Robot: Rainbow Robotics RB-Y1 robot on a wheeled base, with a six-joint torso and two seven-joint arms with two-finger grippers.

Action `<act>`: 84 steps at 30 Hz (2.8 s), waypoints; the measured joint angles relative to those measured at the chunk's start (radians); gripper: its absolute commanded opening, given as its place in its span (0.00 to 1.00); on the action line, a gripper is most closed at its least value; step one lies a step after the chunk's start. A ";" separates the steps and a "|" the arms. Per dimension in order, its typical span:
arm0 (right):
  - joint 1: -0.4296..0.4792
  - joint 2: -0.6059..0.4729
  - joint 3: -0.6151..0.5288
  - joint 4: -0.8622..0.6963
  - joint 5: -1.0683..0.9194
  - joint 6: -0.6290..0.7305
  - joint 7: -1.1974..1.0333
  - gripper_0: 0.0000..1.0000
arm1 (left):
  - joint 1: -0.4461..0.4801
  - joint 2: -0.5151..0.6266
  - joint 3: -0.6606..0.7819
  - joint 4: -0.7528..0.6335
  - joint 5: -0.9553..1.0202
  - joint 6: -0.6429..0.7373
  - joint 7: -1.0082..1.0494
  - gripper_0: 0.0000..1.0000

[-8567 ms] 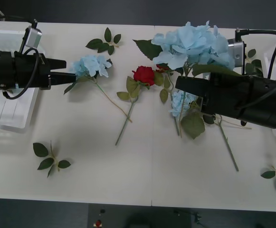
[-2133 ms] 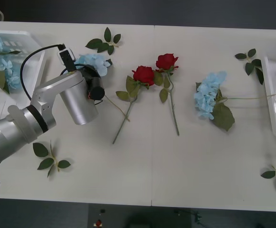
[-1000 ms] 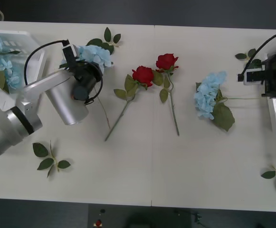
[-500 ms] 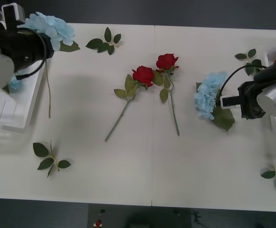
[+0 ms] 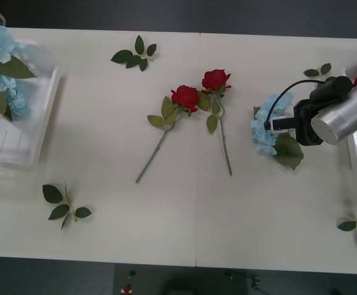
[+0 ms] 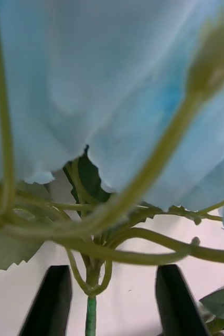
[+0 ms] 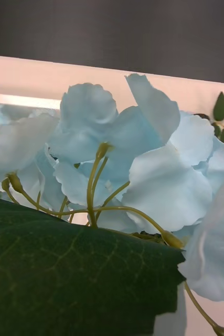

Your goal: Put the red flowers into the right box and the blue flowers into the left box

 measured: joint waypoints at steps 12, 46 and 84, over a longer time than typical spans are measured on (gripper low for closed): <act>0.000 -0.013 -0.004 0.000 -0.226 0.000 -0.045 0.00 | 0.000 0.000 0.136 0.091 -0.244 -0.030 -0.257 0.01; 0.075 -0.225 -0.120 -0.314 -1.811 0.048 -0.140 0.00 | 0.104 -0.039 -0.316 0.276 0.784 0.064 -0.577 1.00; 0.075 -0.030 -0.120 -0.357 -1.775 -0.044 -0.179 0.00 | -0.024 -0.447 -0.873 0.545 1.328 -0.183 -0.932 0.00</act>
